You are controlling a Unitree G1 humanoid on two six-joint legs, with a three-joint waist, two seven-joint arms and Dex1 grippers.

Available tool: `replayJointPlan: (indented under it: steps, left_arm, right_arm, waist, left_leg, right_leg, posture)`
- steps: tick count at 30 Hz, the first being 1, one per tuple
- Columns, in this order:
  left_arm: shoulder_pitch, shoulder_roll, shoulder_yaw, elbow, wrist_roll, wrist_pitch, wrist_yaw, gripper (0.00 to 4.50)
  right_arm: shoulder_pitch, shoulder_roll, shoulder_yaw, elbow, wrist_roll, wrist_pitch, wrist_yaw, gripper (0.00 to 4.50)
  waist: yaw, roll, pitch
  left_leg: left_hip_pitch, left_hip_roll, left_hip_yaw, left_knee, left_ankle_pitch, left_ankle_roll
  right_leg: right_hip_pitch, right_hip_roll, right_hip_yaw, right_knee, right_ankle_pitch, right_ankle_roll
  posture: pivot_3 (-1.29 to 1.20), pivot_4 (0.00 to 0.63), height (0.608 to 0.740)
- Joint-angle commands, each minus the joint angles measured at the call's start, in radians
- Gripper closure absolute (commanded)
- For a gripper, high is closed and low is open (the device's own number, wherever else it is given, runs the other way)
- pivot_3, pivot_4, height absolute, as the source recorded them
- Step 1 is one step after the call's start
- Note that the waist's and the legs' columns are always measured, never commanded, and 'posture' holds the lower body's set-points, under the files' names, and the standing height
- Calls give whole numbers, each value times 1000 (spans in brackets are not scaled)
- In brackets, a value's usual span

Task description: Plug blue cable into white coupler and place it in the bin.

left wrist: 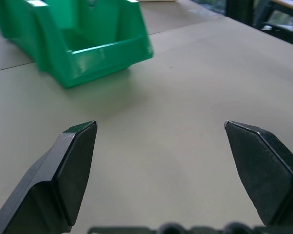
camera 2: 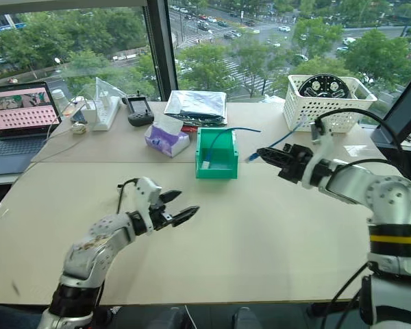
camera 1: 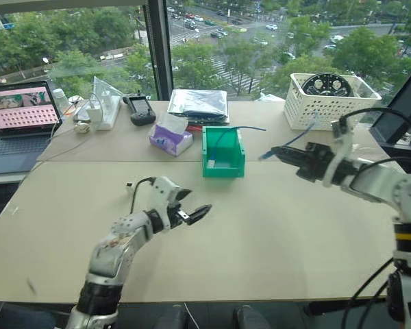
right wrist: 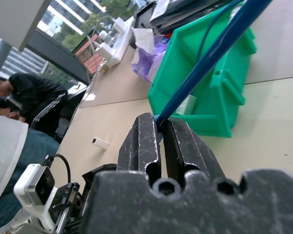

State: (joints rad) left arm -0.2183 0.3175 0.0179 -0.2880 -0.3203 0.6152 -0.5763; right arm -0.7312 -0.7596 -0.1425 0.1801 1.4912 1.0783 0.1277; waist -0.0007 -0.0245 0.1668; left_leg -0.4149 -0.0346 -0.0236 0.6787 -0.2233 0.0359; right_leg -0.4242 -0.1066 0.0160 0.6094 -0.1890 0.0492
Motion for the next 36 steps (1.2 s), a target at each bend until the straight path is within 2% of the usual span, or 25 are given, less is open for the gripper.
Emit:
replayJointPlan:
  steps: [1, 4, 8, 12, 16, 24, 34, 36]
  left_arm:
    - [66, 18, 95, -94, 17, -4, 96, 18]
    - [134, 57, 125, -125, 11, -18, 93, 18]
    - [161, 95, 190, -98, -9, -41, 95, 18]
    - [169, 85, 247, -105, -49, -20, 117, 18]
    - [167, 78, 323, 12, -35, -71, 169, 18]
    - [-19, 78, 251, 359, 40, -258, 148, 18]
    - [-159, 54, 187, 649, 111, -393, 179, 18]
    - [-176, 49, 184, 690, 123, -413, 193, 541]
  right_arm:
    - [-56, 15, 16, 13, -87, 31, 103, 4500]
    - [-109, 47, 36, 38, -167, 31, 189, 4500]
    - [-144, 122, 24, 46, -221, 34, 211, 4500]
    - [-141, 162, 19, 51, -292, 24, 262, 4500]
    - [-116, 187, -15, 1, -319, 31, 253, 4500]
    - [-58, 196, -103, -102, -312, 70, 178, 4500]
    - [-17, 205, -169, -182, -286, 121, 110, 4500]
    - [-14, 205, -176, -189, -282, 127, 102, 4500]
  waist:
    - [0, 0, 0]
    - [-1, 0, 0]
    - [-1, 1, 0]
    - [6, 1, 0]
    - [2, 1, 0]
    - [11, 1, 0]
    - [6, 1, 0]
    - [7, 1, 0]
  left_leg:
    - [0, 0, 0, 0, 0, 0]
    - [0, 0, 0, -1, 0, 0]
    - [0, 0, 0, 0, 0, 0]
    - [0, 0, -1, 0, 0, 0]
    - [0, -1, 0, -1, 0, 0]
    - [0, -2, 0, 0, 0, -1]
    - [0, -2, 0, -2, 0, 0]
    - [1, -2, 0, -2, 0, 0]
  right_leg:
    - [0, 0, 0, 0, 0, 0]
    - [-1, 0, 0, 0, 0, 0]
    - [-1, 0, 0, 0, 0, -1]
    - [-1, 0, -1, 0, 0, 0]
    - [-1, -2, -1, 1, 0, 0]
    - [-1, -2, -2, 1, 1, -1]
    - [-2, -3, -2, 2, 1, -1]
    - [-1, -3, -2, 3, 1, -1]
  posture:
    - [0, 150, 728]
    - [0, 150, 728]
    - [0, 150, 728]
    - [0, 150, 728]
    - [0, 150, 728]
    - [0, 150, 728]
    - [0, 150, 728]
    - [0, 150, 728]
